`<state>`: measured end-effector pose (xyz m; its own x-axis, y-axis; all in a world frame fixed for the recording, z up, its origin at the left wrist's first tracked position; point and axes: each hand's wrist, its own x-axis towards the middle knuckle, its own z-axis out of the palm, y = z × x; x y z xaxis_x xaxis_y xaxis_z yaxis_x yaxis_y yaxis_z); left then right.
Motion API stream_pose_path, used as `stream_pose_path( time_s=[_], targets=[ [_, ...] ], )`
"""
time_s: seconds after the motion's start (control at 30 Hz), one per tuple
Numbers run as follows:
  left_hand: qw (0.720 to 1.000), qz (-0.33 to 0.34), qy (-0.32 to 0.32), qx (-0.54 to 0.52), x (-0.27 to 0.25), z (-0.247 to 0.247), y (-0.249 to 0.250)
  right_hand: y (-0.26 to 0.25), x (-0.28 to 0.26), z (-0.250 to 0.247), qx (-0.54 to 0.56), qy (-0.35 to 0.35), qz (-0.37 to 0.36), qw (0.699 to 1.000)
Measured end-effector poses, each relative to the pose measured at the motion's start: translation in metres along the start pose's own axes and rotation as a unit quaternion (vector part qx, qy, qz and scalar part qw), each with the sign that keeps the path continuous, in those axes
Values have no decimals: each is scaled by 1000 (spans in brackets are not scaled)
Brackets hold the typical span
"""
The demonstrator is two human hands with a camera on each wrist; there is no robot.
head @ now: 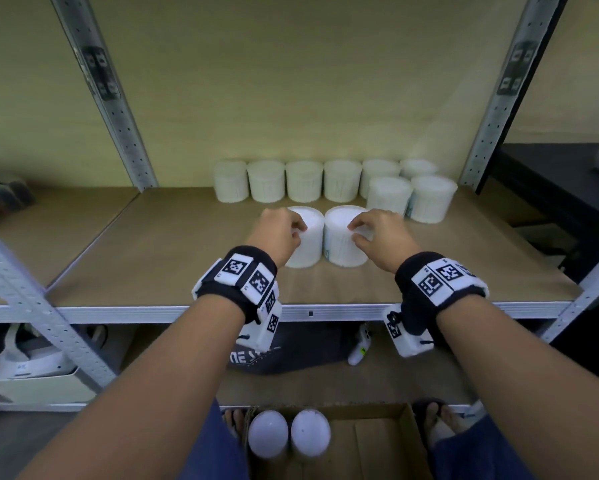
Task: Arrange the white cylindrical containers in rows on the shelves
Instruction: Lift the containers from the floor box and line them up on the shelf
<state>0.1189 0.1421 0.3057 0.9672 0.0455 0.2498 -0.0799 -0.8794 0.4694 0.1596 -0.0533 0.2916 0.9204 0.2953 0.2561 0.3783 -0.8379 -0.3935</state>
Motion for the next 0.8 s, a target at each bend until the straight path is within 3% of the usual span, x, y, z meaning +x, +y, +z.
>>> stream_pose_path(
  time_s=[0.8],
  targets=[
    [1000, 1, 3, -14, 122, 35, -25, 21, 103, 24, -10, 26, 31, 999]
  ],
)
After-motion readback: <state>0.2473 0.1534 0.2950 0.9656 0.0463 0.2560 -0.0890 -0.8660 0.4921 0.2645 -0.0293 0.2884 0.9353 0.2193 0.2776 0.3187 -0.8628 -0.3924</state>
